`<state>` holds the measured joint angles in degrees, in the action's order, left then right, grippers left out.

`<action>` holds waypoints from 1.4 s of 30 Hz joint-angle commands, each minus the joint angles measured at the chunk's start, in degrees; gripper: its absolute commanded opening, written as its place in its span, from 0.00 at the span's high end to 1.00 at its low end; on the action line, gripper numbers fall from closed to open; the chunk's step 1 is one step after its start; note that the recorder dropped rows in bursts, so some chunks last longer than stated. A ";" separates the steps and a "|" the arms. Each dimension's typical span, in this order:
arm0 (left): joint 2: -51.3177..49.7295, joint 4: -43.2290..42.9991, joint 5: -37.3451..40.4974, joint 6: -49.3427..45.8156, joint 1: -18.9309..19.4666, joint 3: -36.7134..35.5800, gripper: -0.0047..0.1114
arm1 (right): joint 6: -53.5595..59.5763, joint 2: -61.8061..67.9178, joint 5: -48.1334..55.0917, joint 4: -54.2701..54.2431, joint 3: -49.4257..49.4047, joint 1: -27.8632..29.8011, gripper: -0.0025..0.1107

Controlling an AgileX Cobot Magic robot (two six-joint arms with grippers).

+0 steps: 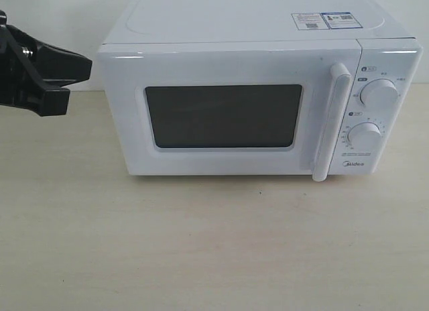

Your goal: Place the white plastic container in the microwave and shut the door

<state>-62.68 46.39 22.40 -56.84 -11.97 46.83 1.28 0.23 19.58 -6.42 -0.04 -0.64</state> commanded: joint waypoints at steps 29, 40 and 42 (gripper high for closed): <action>0.30 0.30 -0.17 0.38 0.20 -0.28 0.93 | 0.35 -0.23 0.04 -1.03 0.04 0.01 0.98; 6.77 -2.62 -1.63 0.38 0.20 -0.28 0.93 | 0.10 -0.23 0.04 -1.01 0.04 0.01 0.98; 9.45 -2.90 -3.20 0.38 0.41 -0.28 0.93 | 0.10 -0.23 0.04 -1.01 0.04 0.01 0.98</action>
<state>-56.45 44.50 21.26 -56.84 -11.97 46.83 1.29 0.23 19.77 -7.60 -0.04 -0.64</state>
